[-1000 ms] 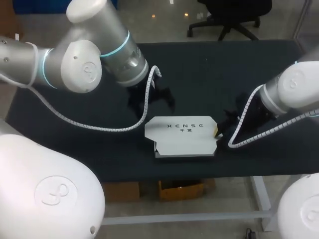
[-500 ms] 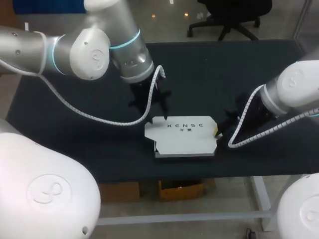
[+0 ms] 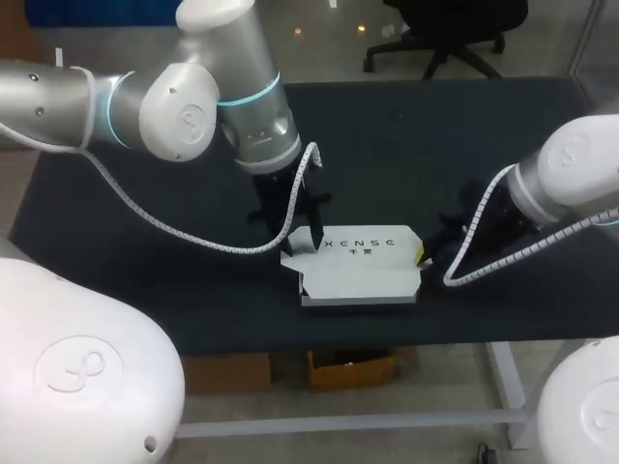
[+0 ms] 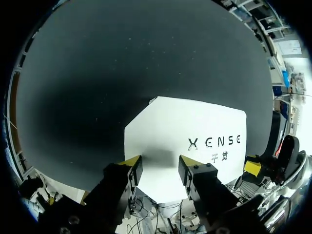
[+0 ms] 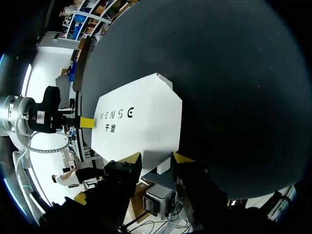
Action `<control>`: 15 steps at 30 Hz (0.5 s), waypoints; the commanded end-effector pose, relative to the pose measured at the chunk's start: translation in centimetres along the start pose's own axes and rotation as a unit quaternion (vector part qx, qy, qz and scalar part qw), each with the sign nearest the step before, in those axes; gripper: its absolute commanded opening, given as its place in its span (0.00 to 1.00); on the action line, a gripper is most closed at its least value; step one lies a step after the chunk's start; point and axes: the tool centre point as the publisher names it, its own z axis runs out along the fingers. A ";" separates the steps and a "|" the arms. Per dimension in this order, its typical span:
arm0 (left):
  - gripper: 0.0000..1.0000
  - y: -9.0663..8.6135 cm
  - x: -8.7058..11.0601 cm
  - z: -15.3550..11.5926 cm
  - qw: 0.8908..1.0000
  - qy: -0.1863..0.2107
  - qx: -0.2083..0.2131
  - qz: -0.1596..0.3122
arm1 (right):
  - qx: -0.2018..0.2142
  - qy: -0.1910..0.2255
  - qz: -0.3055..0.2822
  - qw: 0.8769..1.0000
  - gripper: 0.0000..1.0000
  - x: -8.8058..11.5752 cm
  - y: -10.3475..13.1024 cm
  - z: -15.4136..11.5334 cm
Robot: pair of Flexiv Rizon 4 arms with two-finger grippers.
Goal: Assemble the packaging by folding the flat box into shape, placing the metal phone stand inside, and closing the box properly
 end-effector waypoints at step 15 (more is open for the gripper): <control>0.55 0.9 -0.4 0.6 1.000 0.006 0.007 -0.007 | -0.004 0.015 0.008 1.000 0.37 -0.1 -0.1 0.1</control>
